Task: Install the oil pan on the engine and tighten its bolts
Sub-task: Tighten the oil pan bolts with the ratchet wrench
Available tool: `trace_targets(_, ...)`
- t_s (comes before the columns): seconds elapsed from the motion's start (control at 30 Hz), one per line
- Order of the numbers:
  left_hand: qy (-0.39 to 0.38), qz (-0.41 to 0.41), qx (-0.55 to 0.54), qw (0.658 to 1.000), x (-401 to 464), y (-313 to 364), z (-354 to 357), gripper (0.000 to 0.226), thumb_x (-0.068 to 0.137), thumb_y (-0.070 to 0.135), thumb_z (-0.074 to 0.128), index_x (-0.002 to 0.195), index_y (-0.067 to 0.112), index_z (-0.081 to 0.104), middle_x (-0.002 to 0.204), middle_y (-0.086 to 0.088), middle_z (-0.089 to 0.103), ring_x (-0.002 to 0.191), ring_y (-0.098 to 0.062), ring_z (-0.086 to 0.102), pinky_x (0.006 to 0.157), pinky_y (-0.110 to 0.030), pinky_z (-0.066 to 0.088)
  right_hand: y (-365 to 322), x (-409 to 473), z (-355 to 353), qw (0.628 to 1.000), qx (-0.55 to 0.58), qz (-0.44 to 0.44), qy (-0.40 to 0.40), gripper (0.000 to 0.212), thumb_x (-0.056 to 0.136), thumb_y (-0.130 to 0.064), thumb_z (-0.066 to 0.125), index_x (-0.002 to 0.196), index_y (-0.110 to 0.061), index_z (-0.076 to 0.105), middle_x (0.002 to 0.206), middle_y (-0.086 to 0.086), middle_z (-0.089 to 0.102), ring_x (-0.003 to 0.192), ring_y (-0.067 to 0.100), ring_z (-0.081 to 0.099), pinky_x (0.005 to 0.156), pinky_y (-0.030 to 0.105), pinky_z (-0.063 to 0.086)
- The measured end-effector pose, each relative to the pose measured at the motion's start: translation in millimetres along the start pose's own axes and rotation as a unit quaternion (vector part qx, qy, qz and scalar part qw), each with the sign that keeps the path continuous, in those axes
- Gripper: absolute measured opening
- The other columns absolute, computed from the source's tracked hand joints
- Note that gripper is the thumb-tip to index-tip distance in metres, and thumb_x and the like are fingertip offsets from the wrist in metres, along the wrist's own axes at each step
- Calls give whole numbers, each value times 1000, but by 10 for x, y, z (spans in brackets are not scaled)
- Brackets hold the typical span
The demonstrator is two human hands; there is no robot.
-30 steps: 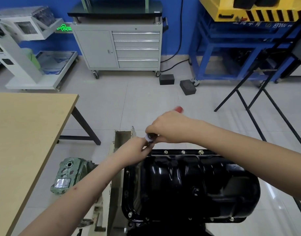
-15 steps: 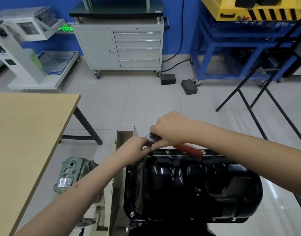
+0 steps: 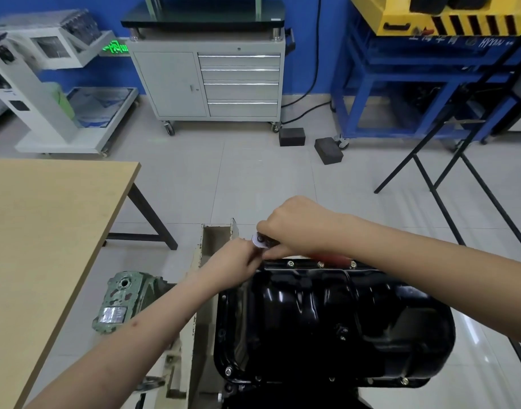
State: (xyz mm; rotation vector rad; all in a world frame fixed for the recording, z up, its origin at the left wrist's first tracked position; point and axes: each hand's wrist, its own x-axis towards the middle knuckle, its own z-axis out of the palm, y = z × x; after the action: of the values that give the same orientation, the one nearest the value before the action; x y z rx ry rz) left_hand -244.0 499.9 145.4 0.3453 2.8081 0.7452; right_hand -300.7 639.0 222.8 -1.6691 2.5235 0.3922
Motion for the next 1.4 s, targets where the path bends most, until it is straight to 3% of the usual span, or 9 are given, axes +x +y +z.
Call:
trace_targets(0.17,-62,9,-24,998,58,21,-12,29,97,19,39,111,4,58,105,-17,65,97,-31,59,85,-39,45,35,24,-12,993,-61,-96,41,20,91,-15,42,106,-21,55,107,-3,60,107,20,51,96,28,34)
trace_targets(0.33,4,-19,-39,999,-5,-14,1,30,94,22,47,65,25,41,54,4,50,63,-26,49,50,-15,33,17,20,-10,999,-1,-27,21,35,92,-44,46,109,-14,51,95,7,65,86,28,58,71,30,35)
trace_targets(0.43,11,-19,-46,999,13,-26,4,20,94,16,43,78,7,52,70,-19,58,64,-28,48,55,-25,30,23,28,5,1000,-4,-14,9,35,94,-43,44,114,-14,50,99,5,64,90,27,58,69,31,34)
trace_targets(0.57,-35,-3,-59,998,41,10,4,30,96,22,38,101,-1,57,94,-22,63,85,-33,58,77,-42,45,41,51,-16,994,-38,-91,41,20,91,-20,42,107,-22,55,108,-6,60,107,17,51,96,26,32)
trace_targets(0.77,13,-36,-61,997,-6,2,-31,35,93,18,47,60,22,36,51,-1,43,48,-9,34,49,-19,28,42,20,-27,1000,-9,3,-1,39,90,-51,45,105,-16,54,94,5,64,73,26,51,64,29,34)
trace_targets(0.9,6,-15,-23,1000,11,4,-1,28,96,16,41,73,1,47,64,-18,54,57,-28,43,53,-27,20,58,31,-18,999,-10,-33,8,26,93,-36,46,112,-20,53,103,-1,62,97,23,56,79,30,37)
trace_targets(1.03,-43,-5,-24,999,49,-31,-11,29,97,23,36,92,3,56,82,-17,63,76,-32,57,70,-34,45,57,62,-19,995,-44,-84,34,18,89,-19,45,104,-22,56,106,-6,62,104,18,52,99,28,30)
trace_targets(1.2,-14,-37,-29,999,5,-42,-30,32,93,17,46,62,21,41,50,10,40,48,-8,38,51,-13,34,0,24,-50,1000,1,-7,3,35,88,-52,48,94,-18,55,86,4,64,68,24,46,70,30,34)
trace_targets(1.4,-49,-20,-27,998,68,-16,-2,34,97,23,35,100,-2,58,90,-21,64,83,-34,58,75,-38,43,29,49,-23,997,-27,-71,15,18,90,-18,46,105,-20,57,106,-5,61,105,19,52,92,27,35)
